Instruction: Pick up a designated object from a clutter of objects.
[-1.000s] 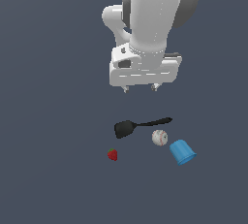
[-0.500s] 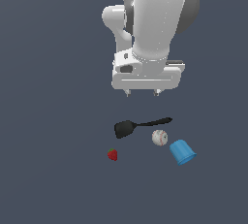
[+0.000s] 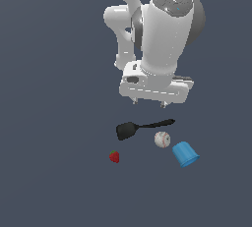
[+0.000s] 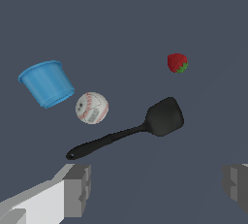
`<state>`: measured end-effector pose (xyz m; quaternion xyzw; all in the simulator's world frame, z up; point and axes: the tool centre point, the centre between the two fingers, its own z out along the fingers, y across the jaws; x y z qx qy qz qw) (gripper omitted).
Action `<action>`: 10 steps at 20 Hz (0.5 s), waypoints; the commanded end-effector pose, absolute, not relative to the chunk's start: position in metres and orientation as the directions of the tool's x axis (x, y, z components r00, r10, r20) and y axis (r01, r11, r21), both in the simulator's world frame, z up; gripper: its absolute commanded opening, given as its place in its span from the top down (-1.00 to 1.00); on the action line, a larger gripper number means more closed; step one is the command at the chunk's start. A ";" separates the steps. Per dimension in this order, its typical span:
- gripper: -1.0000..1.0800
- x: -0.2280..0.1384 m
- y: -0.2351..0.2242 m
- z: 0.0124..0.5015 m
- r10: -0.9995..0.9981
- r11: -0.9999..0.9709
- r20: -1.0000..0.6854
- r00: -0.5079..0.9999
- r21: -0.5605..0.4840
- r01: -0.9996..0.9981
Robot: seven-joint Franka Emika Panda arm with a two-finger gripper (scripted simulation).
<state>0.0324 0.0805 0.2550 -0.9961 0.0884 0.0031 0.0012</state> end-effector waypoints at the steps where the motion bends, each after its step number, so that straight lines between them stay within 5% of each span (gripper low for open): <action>1: -0.92 0.037 0.086 0.246 -0.233 -0.972 -0.007 0.972 -0.003 -0.233; 10: -0.92 0.050 0.105 0.215 -0.428 -0.904 -0.008 0.904 -0.004 -0.428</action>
